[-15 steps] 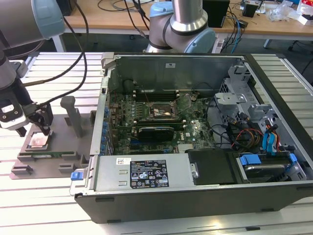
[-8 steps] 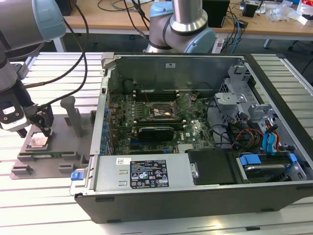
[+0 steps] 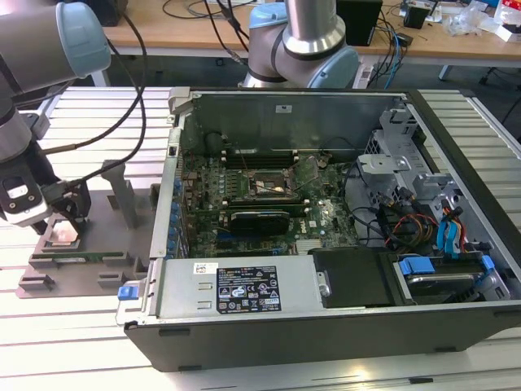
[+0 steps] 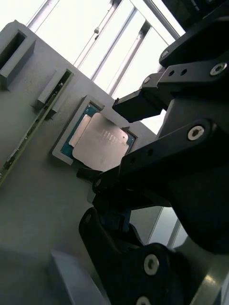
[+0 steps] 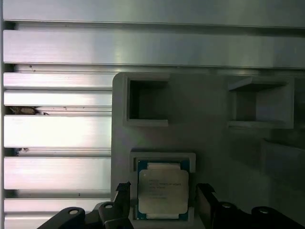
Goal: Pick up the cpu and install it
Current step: 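Pick up the cpu and move it towards the insertion slot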
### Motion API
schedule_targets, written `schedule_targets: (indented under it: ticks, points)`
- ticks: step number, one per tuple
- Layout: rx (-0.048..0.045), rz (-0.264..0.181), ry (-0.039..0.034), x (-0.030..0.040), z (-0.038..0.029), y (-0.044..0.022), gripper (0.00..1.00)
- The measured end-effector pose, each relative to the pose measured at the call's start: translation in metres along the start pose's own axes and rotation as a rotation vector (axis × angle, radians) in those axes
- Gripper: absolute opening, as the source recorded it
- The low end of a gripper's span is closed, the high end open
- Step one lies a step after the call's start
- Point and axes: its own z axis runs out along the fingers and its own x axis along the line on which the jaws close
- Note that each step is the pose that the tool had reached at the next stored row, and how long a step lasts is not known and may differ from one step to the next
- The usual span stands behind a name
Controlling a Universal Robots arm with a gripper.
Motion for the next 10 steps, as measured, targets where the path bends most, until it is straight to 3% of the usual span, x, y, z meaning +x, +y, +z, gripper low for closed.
schedule_targets:
  ticks: [10]
  points:
    - [0.0001,0.0,0.0002,-0.0018,0.0067,-0.0013,0.66]
